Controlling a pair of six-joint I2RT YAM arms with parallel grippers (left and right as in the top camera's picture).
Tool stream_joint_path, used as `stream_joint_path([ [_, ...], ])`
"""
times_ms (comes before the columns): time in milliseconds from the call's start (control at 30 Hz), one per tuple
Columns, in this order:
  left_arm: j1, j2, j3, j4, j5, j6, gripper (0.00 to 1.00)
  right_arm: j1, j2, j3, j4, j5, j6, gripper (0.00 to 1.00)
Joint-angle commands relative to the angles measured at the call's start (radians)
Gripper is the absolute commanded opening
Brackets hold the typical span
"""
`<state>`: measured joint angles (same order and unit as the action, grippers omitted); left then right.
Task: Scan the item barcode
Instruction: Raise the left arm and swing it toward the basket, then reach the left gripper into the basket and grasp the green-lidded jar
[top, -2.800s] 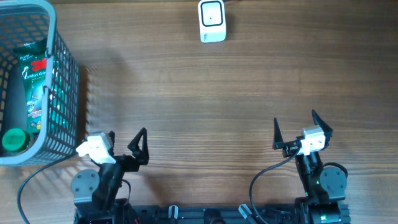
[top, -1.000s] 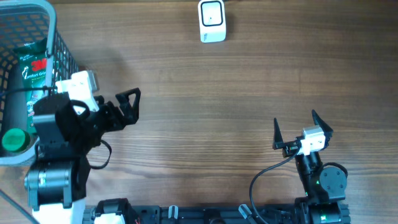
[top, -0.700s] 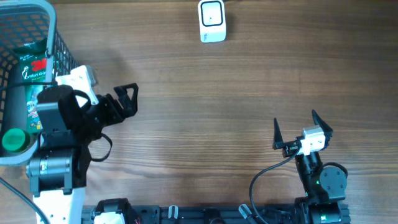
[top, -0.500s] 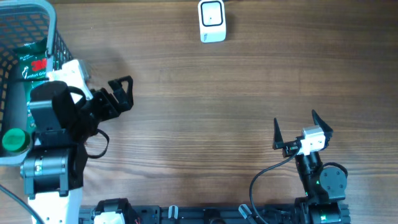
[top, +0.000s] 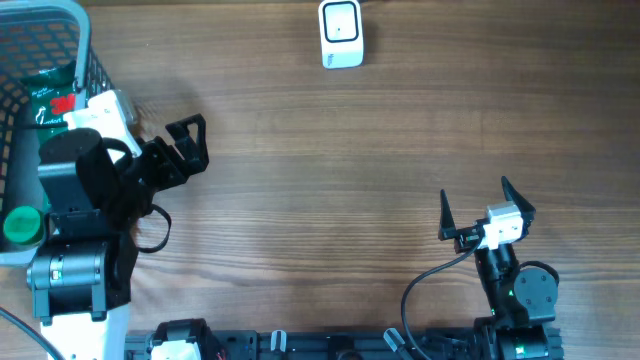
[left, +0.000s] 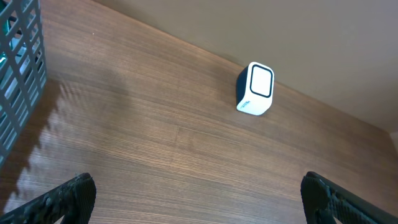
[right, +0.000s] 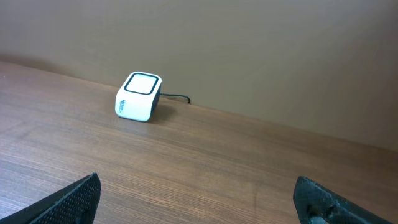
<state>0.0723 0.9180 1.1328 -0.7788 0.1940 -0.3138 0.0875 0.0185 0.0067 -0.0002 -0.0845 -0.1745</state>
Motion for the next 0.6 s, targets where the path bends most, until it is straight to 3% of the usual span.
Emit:
stream_joint_path([
  [0, -0.004, -0.001, 0.027, -0.003, -0.013, -0.010, 1.00, 0.005, -0.002, -0.001, 0.002, 0.010, -0.008, 1.00],
  [567, -0.004, -0.002, 0.082, -0.024, -0.014, -0.009, 1.00, 0.005, -0.002, -0.001, 0.002, 0.010, -0.008, 1.00],
])
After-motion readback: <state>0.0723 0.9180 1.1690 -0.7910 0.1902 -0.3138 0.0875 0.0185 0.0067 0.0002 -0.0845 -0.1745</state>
